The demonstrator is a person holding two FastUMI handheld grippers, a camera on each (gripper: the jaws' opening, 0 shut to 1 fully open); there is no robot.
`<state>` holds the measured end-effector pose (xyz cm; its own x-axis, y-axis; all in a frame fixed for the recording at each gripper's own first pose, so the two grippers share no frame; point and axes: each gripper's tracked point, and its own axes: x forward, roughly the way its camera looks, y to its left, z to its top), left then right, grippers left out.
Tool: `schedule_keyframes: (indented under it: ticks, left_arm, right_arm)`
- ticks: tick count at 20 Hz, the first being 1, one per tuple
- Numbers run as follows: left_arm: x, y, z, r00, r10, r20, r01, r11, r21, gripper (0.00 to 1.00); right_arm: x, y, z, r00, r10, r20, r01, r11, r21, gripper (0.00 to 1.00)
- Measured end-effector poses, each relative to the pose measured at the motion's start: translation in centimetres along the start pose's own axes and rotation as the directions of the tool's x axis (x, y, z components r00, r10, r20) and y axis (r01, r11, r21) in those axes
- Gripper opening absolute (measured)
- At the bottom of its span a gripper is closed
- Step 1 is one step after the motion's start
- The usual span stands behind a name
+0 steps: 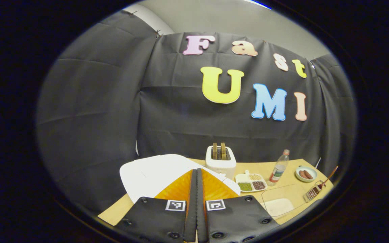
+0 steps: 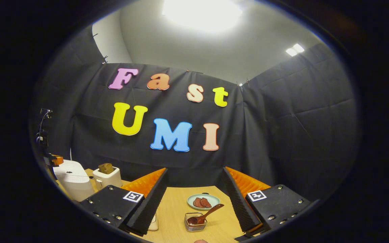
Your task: Close the left gripper, press the button to open the rice cooker; take a wooden spoon from the chopstick holder with the right hand, scoop a spoonful of rice and pour it into the rice cooker, then put the wooden spoon back into the chopstick holder.
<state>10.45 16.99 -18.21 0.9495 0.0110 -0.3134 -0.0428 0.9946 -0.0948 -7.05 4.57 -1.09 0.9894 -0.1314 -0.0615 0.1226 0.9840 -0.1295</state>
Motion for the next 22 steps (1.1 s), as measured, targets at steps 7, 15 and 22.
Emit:
schedule_keyframes:
  ticks: [7,15,22]
  left_arm:
    - [3.7,0.9,-4.5,0.996,-0.003,-0.092,0.002,1.000,-0.007,0.09]
    - [4.1,0.9,-6.3,0.994,0.002,-0.112,-0.005,1.000,-0.027,0.09]
    - [3.9,0.9,-4.0,0.997,0.024,-0.072,-0.020,0.998,0.055,0.08]
  right_arm:
    - [-1.0,-0.1,-0.4,0.999,-0.040,-0.022,0.039,0.999,-0.030,0.96]
    - [-0.8,0.0,-0.2,1.000,-0.024,-0.017,0.023,0.999,-0.043,0.96]
    - [0.0,0.2,-1.1,0.999,0.022,-0.034,-0.023,0.999,-0.024,0.96]
